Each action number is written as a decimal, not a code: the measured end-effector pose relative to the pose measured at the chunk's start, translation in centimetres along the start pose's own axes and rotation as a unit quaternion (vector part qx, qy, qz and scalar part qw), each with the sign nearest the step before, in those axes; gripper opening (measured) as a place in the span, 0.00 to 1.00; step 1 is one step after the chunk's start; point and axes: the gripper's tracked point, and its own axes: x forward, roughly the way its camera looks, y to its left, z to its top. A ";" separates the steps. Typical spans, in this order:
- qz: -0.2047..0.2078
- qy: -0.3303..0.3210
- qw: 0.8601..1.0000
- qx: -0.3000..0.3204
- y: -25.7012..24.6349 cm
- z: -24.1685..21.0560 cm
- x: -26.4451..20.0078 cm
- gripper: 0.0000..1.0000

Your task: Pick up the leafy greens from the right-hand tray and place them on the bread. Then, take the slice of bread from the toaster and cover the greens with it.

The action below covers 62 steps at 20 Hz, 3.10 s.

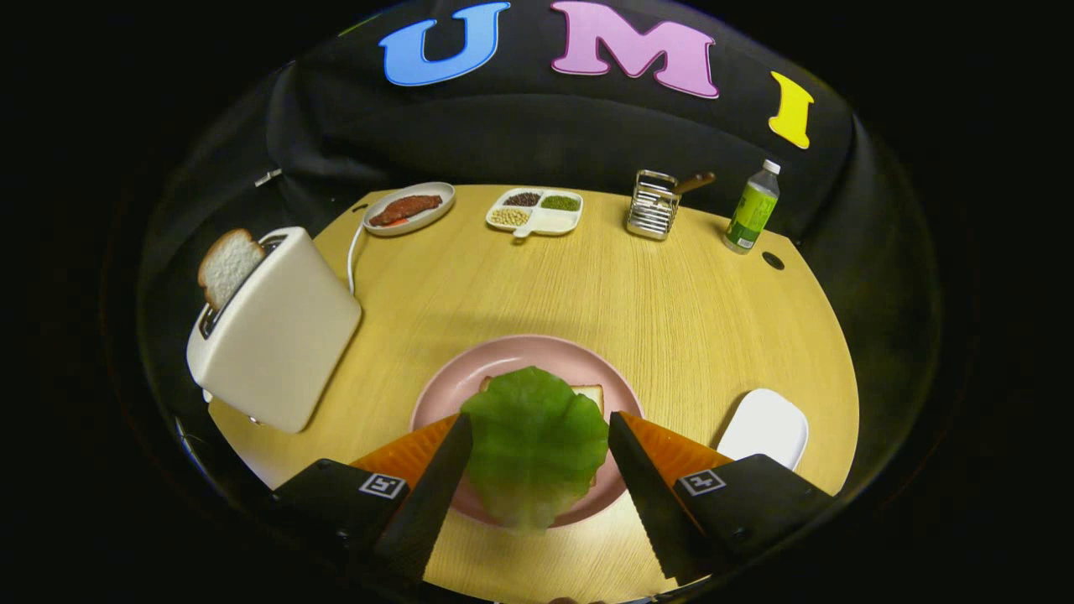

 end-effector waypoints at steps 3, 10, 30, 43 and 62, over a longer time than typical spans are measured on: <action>0.023 -0.031 0.999 -0.012 2.6 3.0 -1.9 1.00; 0.091 -0.105 0.989 -0.051 11.7 9.6 -5.5 1.00; 0.155 -0.119 0.969 -0.150 33.8 12.9 -0.2 1.00; 0.113 -0.065 0.989 -0.072 32.9 11.4 3.0 0.21; 0.149 -0.151 0.976 0.054 20.1 21.5 -5.9 0.13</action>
